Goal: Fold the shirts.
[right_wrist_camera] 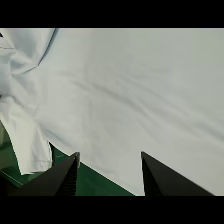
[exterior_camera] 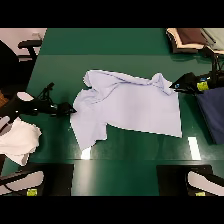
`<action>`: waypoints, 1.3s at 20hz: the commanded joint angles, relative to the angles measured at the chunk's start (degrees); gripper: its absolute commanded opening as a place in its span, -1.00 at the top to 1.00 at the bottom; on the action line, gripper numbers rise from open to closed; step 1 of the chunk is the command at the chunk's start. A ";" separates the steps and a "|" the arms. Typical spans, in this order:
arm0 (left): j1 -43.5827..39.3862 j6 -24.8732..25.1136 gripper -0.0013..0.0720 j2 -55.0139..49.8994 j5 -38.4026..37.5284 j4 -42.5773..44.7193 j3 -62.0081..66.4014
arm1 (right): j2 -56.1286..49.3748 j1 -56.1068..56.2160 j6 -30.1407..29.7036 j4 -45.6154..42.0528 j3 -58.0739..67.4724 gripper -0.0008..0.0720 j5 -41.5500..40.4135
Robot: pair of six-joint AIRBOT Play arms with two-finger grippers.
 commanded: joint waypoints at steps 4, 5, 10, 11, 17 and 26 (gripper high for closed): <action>-3.30 -0.79 0.89 1.49 -3.96 0.74 4.35 | 2.54 -4.63 0.11 -1.77 -3.52 -0.23 3.15; -3.30 -0.79 0.89 2.89 -4.24 0.79 5.44 | 4.37 -6.49 0.46 -4.31 -6.80 -0.23 3.21; -3.30 -0.74 0.88 9.11 -4.17 0.83 7.50 | 12.72 -20.35 3.28 -20.11 -26.27 -0.29 3.63; -3.30 -0.74 0.89 9.25 -4.17 0.81 7.50 | 12.96 -23.61 3.21 -19.89 -29.53 -0.29 3.28; -3.30 -0.74 0.89 9.22 -4.11 0.87 7.43 | 9.70 -28.52 0.00 -12.98 -40.37 -0.26 -4.81; -3.30 -0.90 0.89 10.67 -10.69 3.72 10.99 | 2.54 -14.14 -1.55 -5.49 -33.88 0.94 -10.32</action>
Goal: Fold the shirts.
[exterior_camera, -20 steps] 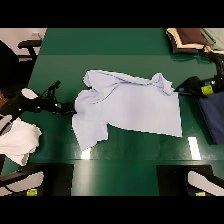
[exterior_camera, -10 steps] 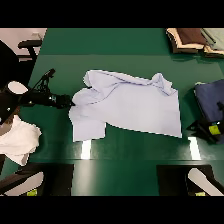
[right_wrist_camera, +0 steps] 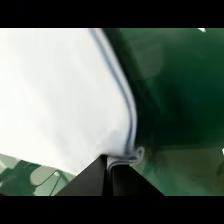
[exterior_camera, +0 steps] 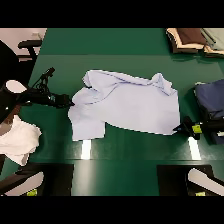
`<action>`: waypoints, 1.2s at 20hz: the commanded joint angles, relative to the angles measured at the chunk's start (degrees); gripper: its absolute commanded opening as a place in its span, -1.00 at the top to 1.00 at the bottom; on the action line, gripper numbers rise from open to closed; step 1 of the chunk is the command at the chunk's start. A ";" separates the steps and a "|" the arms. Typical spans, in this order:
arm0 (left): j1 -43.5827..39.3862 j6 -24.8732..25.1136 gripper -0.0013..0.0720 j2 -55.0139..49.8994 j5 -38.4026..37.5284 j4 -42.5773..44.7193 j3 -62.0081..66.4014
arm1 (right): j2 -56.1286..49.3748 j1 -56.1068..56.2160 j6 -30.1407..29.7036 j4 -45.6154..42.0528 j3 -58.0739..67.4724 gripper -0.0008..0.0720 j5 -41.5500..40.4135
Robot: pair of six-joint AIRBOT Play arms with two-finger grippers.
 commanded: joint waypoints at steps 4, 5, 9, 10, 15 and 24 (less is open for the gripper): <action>-0.02 -3.13 0.89 9.46 -4.48 4.44 14.75 | 8.66 8.22 -0.46 2.25 20.09 0.94 2.80; -0.02 -3.78 0.89 11.74 -4.48 4.98 19.87 | 10.95 8.81 -0.31 2.45 25.64 0.94 2.89; -0.02 -5.18 0.89 17.64 -4.24 5.68 42.71 | 18.58 9.18 0.07 2.14 50.51 0.94 2.80; -0.02 -5.97 0.89 18.01 -4.07 5.75 48.78 | 19.93 8.74 0.09 1.77 56.37 0.94 2.84; -0.02 -11.98 0.89 18.01 -2.49 5.73 70.23 | 23.45 0.98 0.07 1.81 76.41 0.94 6.95; -0.02 -13.94 0.89 17.18 -4.24 8.22 58.86 | 14.05 -7.63 5.46 3.63 83.89 0.94 18.27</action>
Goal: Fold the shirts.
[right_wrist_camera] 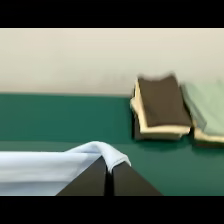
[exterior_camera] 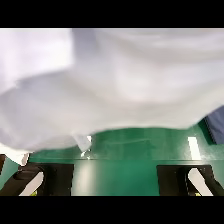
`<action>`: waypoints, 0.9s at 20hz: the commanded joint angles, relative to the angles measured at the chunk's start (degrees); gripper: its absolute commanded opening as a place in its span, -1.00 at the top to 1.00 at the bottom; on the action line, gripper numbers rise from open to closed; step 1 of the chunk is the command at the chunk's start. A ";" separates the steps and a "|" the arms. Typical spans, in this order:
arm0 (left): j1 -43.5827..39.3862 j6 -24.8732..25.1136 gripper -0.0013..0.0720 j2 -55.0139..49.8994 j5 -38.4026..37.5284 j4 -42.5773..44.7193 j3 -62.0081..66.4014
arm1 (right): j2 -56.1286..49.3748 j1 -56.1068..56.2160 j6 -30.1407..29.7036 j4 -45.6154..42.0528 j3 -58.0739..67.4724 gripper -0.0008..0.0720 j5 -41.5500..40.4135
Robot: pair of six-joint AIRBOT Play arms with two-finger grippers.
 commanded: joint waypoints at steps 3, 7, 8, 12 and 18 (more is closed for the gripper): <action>0.04 -0.57 0.89 -5.51 -4.87 0.92 -18.21 | -10.25 4.24 2.19 -1.33 -11.63 0.94 6.67; -1.01 2.34 0.89 -16.96 -7.19 1.29 -29.51 | -22.05 17.77 2.54 -16.22 -23.85 0.94 6.73; -1.44 4.07 0.89 -20.79 -7.15 1.57 -31.08 | -25.59 19.96 2.71 -17.38 -25.55 0.94 6.60; -1.42 5.62 0.89 -36.57 -1.70 1.79 -31.58 | -41.11 24.06 2.71 -17.14 -23.23 0.94 3.45; -1.25 7.41 0.88 -47.34 6.19 4.22 -21.27 | -53.94 24.68 3.78 -16.74 -2.21 0.94 -0.07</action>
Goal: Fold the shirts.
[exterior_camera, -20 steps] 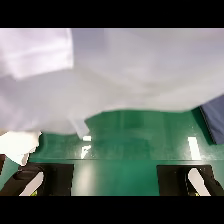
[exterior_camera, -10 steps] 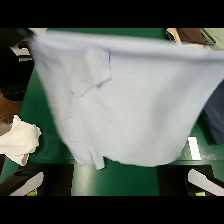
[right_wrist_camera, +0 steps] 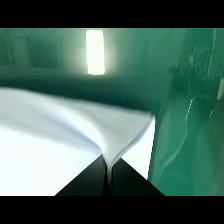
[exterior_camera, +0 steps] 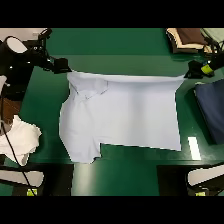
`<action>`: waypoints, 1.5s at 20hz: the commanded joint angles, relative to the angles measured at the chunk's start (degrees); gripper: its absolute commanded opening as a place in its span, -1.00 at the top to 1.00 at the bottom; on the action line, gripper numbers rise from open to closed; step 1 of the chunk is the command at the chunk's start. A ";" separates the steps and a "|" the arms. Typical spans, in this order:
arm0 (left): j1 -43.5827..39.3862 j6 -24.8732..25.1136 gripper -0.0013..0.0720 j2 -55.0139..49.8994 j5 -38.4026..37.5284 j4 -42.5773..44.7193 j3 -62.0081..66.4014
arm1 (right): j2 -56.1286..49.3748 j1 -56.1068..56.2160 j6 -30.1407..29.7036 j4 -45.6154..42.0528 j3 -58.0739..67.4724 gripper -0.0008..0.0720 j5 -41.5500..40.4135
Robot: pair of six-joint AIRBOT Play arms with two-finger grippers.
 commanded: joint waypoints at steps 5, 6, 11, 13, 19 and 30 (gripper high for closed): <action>2.43 0.46 0.89 -4.07 -11.17 2.10 12.00 | 0.17 0.61 -0.44 -1.07 4.24 0.94 -2.80; 2.69 0.28 0.89 -3.98 -15.80 2.93 11.74 | 1.90 0.87 -1.20 -1.05 1.20 0.94 -2.75; 2.38 -1.25 0.89 -2.99 -17.25 6.27 -1.20 | 8.37 3.78 -1.84 -1.01 -16.61 0.94 -6.03; 2.38 -1.11 0.89 -2.99 -15.82 6.29 -7.13 | 8.70 5.01 -1.84 -0.94 -21.24 0.94 -6.75; 2.45 -1.27 -0.40 -2.05 -16.22 6.62 -13.25 | 9.18 6.86 -1.79 -0.59 -26.62 -0.32 -7.74; 2.45 -9.49 -0.40 36.28 -16.79 16.31 -51.41 | 33.03 1.51 -1.84 -0.39 -41.29 -0.46 -6.82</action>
